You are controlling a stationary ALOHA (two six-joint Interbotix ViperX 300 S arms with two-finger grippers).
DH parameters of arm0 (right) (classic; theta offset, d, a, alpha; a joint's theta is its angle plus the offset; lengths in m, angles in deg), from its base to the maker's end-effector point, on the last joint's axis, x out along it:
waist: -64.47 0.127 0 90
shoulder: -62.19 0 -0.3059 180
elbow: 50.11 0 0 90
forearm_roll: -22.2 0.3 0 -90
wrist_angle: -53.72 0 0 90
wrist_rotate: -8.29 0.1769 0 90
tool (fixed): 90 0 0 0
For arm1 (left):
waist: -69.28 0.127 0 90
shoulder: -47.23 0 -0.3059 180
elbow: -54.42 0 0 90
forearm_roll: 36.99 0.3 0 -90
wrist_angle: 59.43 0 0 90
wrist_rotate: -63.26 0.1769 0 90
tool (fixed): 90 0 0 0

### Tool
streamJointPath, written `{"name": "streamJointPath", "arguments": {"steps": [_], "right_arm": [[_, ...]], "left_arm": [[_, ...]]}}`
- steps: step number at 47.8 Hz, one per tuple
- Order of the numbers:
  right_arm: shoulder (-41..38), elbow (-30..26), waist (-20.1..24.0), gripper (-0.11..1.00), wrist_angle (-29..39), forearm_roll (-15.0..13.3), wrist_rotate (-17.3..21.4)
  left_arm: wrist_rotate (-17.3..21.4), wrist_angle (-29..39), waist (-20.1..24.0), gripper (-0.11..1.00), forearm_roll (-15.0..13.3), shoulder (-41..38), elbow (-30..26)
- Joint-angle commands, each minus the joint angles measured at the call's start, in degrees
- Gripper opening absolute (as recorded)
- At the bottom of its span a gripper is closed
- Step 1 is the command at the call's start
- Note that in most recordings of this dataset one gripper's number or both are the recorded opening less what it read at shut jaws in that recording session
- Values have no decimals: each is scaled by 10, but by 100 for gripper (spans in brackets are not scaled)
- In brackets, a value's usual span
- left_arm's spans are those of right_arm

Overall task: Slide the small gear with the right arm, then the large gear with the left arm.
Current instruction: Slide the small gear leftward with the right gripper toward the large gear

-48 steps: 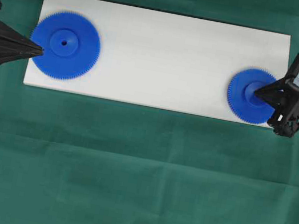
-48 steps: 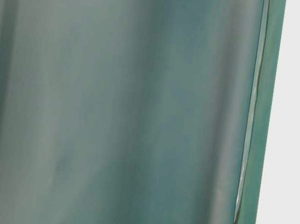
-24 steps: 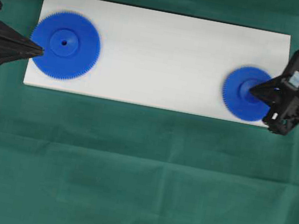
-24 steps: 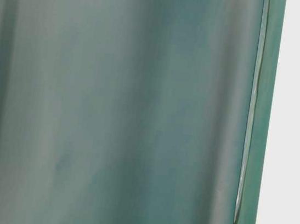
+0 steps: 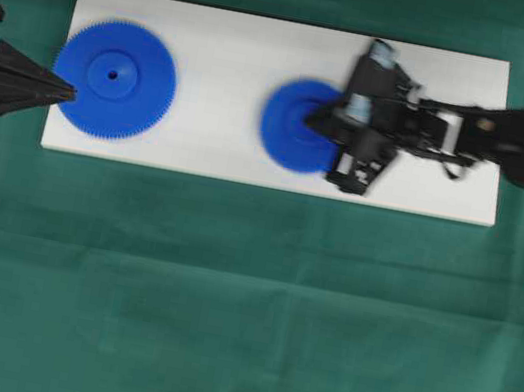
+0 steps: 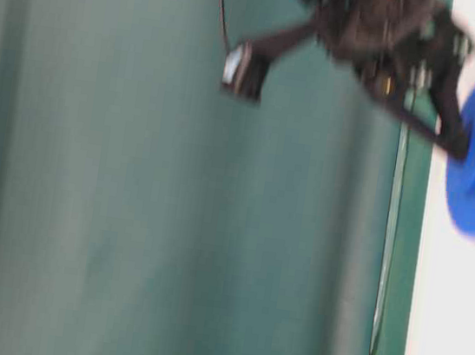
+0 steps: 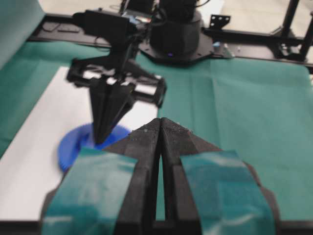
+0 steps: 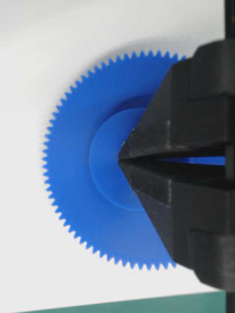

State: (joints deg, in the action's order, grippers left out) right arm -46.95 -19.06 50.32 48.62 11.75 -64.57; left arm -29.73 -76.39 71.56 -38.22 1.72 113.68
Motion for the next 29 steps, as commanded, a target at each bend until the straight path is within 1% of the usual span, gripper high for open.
{"name": "streamJointPath", "arguments": {"steps": [1, 5, 11, 18, 21, 24, 29], "right_arm": [[-40, -47, 6, 51, 26, -21, 0], [-65, -88, 11, 51, 32, -36, 0], [-94, -143, 14, 51, 33, -53, 0], [-128, -199, 18, 51, 33, -63, -1], [-144, -227, 22, 51, 33, -72, -1], [-155, -248, 24, 51, 33, -83, 0], [-156, -257, 24, 51, 34, -93, 3]], "left_arm": [[-13, -3, 1, 0, -1, 0, -1], [-22, -3, 1, 0, -2, 4, 5], [-22, -3, 1, 0, -1, 15, 13], [-22, -3, 1, 0, -1, 37, 20], [-22, -3, 1, 0, -1, 46, 24], [-22, -2, 1, 0, -1, 53, 27], [-23, 2, 1, 0, -1, 60, 33]]}}
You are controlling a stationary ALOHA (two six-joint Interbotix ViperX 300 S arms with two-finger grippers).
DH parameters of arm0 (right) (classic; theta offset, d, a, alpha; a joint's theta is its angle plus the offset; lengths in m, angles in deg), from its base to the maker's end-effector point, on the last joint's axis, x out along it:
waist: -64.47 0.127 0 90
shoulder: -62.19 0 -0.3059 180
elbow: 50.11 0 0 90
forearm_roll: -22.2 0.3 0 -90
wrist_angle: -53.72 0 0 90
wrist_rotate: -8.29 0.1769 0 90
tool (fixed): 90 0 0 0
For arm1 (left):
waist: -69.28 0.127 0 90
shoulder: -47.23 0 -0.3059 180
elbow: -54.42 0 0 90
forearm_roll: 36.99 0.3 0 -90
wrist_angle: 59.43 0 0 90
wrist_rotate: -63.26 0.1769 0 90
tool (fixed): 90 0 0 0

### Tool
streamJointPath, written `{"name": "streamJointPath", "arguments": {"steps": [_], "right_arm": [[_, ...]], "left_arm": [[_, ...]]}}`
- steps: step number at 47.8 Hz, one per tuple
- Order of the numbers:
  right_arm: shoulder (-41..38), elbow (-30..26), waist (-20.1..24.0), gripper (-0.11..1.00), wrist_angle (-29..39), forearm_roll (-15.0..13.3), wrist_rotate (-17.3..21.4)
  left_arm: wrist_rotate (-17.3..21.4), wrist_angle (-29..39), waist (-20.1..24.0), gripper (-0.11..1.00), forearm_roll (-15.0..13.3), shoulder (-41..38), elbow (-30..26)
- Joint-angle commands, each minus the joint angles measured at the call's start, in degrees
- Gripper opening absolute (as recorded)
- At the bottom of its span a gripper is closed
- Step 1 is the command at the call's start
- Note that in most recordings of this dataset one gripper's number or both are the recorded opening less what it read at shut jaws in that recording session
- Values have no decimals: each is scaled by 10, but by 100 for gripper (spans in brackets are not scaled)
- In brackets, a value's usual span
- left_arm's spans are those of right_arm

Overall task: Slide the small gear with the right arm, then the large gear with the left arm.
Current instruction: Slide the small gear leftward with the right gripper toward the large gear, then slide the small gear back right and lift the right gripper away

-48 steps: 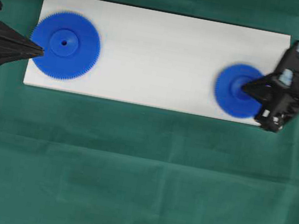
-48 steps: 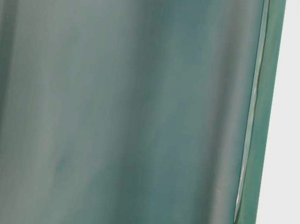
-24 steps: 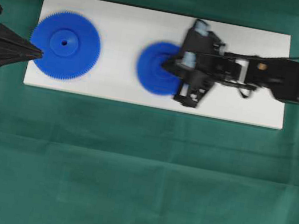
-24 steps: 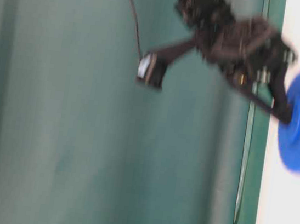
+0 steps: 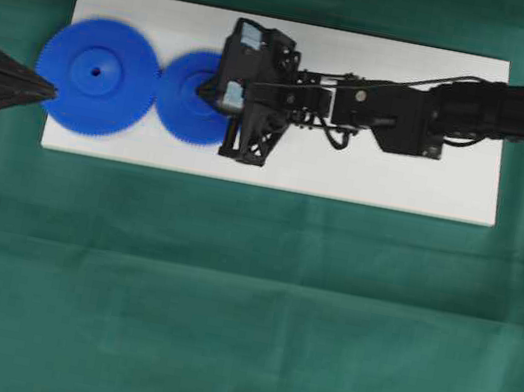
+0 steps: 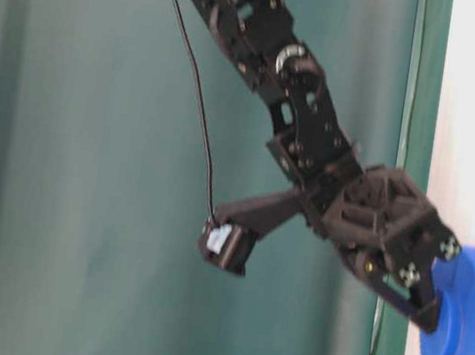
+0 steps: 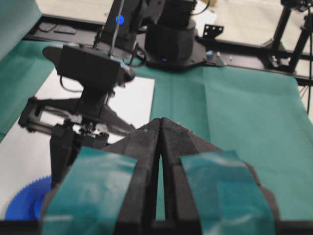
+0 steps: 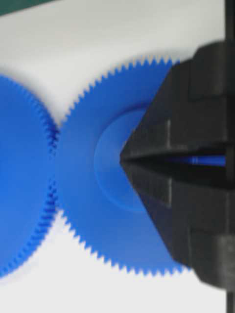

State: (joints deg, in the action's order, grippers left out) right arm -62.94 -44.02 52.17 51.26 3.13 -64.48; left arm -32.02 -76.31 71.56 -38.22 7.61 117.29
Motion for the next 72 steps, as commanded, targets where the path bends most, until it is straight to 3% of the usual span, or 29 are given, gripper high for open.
{"name": "streamJointPath", "arguments": {"steps": [1, 45, 52, 62, 72], "right_arm": [[4, -7, 6, 51, 10, -8, 2], [4, -5, 6, 51, 34, -9, 4], [16, 4, 4, 51, 63, -9, 4], [69, 77, -16, 51, 95, -9, 8], [155, 216, -59, 51, 95, -8, 52]], "left_arm": [[0, 3, 1, 0, -1, 1, -4], [-4, 22, 1, 0, -1, 4, -2], [-5, 31, 1, 0, -1, 4, -2], [-5, 44, 1, 0, -1, 17, 1], [-19, 54, 1, 0, -1, 37, 6]]}}
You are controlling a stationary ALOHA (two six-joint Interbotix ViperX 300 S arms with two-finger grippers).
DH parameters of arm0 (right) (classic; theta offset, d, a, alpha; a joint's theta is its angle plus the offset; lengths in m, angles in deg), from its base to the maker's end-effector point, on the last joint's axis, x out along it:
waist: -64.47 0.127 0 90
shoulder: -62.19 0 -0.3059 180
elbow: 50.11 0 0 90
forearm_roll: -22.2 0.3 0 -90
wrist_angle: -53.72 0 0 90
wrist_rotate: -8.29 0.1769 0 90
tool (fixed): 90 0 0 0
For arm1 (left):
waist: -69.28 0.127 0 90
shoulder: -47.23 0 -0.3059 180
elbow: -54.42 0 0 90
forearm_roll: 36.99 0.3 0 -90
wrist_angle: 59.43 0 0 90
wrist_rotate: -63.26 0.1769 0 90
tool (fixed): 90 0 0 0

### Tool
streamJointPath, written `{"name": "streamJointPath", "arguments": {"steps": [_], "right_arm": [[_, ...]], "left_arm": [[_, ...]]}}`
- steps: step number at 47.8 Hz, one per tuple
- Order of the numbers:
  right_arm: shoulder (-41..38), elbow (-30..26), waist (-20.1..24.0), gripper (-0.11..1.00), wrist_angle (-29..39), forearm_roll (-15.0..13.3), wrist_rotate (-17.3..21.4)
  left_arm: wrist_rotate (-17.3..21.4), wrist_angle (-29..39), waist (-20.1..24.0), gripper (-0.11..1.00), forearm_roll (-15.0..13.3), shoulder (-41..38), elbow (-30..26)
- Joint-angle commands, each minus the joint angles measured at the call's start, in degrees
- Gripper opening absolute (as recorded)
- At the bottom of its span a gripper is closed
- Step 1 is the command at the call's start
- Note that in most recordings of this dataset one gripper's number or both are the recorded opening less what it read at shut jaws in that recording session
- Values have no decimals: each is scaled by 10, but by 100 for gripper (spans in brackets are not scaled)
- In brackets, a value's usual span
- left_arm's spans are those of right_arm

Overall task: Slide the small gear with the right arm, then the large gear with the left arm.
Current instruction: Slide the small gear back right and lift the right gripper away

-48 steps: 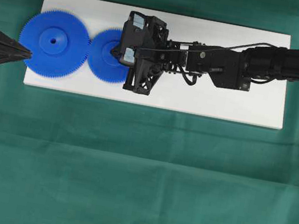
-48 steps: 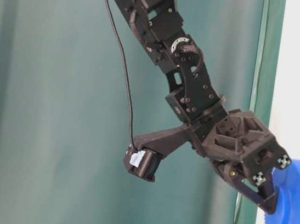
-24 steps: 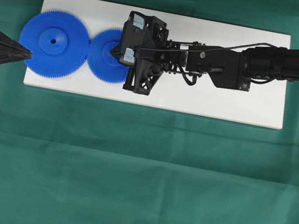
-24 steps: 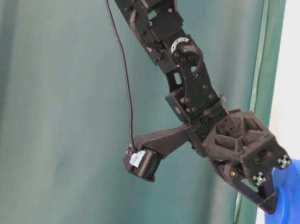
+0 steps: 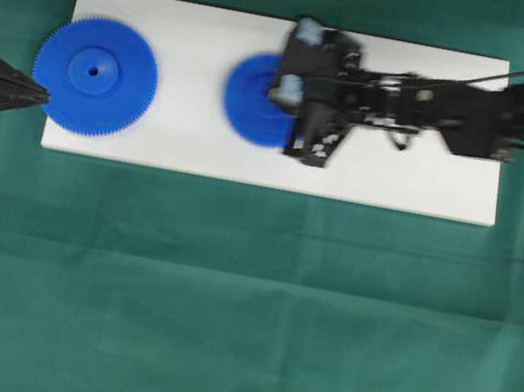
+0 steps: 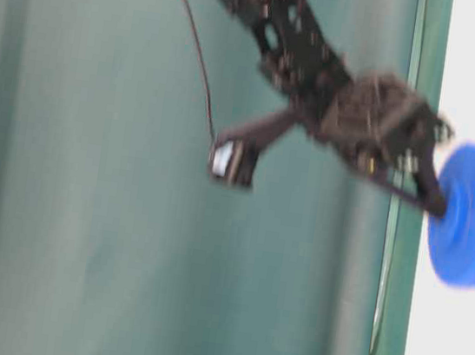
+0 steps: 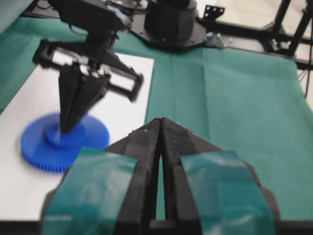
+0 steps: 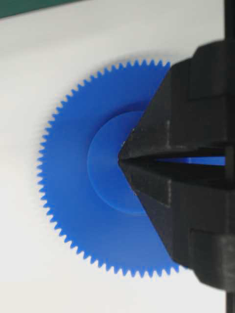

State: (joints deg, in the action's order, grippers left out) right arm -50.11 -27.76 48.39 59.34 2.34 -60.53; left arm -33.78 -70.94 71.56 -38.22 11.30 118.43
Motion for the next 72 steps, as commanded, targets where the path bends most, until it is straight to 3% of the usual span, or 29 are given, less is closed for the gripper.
{"name": "streamJointPath", "arguments": {"steps": [1, 14, 29, 41, 72], "right_arm": [[36, 68, -27, 51, 14, 0, 18], [183, 256, -75, 51, 14, 0, 76], [320, 369, -83, 51, 25, 0, 127], [373, 394, -85, 51, 43, -1, 137], [389, 377, -99, 51, 33, -3, 136]], "left_arm": [[-2, 2, 1, 0, -1, 1, -4], [-2, 11, 1, 0, -1, 2, -5], [-2, 12, 4, 0, -1, -7, -8], [-2, 18, 4, 0, -1, -8, -8], [-1, 19, 4, 0, -1, -8, -5]]}}
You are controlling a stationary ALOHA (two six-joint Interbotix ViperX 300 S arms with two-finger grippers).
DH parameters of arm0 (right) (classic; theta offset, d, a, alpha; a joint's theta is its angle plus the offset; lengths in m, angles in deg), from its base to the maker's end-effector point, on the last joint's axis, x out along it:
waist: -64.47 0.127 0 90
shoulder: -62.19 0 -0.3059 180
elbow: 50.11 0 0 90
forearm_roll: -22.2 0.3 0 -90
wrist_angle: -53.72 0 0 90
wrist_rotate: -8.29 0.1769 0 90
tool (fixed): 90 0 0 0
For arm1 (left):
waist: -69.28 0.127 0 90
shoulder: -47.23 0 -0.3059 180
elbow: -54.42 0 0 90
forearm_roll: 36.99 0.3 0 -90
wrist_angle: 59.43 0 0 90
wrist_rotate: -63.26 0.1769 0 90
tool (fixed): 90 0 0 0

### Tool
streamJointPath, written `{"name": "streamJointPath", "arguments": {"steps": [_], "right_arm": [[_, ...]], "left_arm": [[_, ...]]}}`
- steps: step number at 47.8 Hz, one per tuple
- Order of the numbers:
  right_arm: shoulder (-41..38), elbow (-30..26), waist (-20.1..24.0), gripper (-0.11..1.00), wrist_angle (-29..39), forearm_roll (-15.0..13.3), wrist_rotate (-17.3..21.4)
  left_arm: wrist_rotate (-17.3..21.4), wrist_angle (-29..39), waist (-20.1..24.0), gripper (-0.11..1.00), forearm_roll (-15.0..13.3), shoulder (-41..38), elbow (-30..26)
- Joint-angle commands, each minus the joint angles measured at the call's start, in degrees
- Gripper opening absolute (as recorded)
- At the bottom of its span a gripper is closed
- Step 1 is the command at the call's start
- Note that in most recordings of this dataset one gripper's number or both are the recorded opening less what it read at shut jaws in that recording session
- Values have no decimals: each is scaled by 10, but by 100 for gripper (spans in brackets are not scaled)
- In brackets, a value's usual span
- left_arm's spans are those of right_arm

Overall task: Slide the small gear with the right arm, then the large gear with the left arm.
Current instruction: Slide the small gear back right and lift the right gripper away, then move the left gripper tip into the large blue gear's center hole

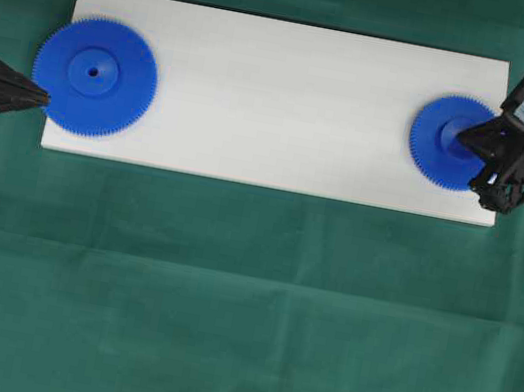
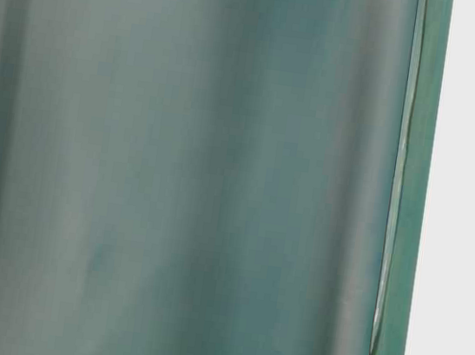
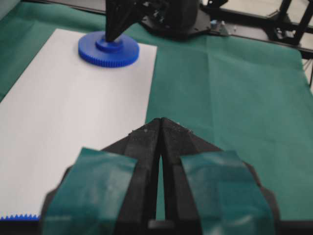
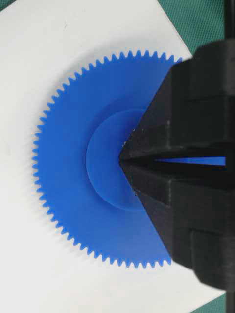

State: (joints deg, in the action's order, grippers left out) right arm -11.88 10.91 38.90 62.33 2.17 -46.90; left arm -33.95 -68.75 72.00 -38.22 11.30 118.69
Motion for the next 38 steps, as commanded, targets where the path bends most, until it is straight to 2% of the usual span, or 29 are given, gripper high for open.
{"name": "streamJointPath", "arguments": {"steps": [1, 8, 21, 29, 38], "right_arm": [[11, -11, -4, 51, 4, -1, -1], [41, -24, -4, 51, 11, -6, -4], [144, -39, -4, 51, 38, -47, -3], [226, -26, -4, 51, 36, -50, -3], [279, 3, -4, 51, 36, -50, -3]], "left_arm": [[1, -3, 1, 0, -1, -8, -8], [1, -3, 6, 0, -1, -8, -7], [1, -3, 9, 0, -1, -8, -4], [1, -3, 11, 0, -1, -8, -4], [1, -3, 29, 0, -1, -8, -4]]}}
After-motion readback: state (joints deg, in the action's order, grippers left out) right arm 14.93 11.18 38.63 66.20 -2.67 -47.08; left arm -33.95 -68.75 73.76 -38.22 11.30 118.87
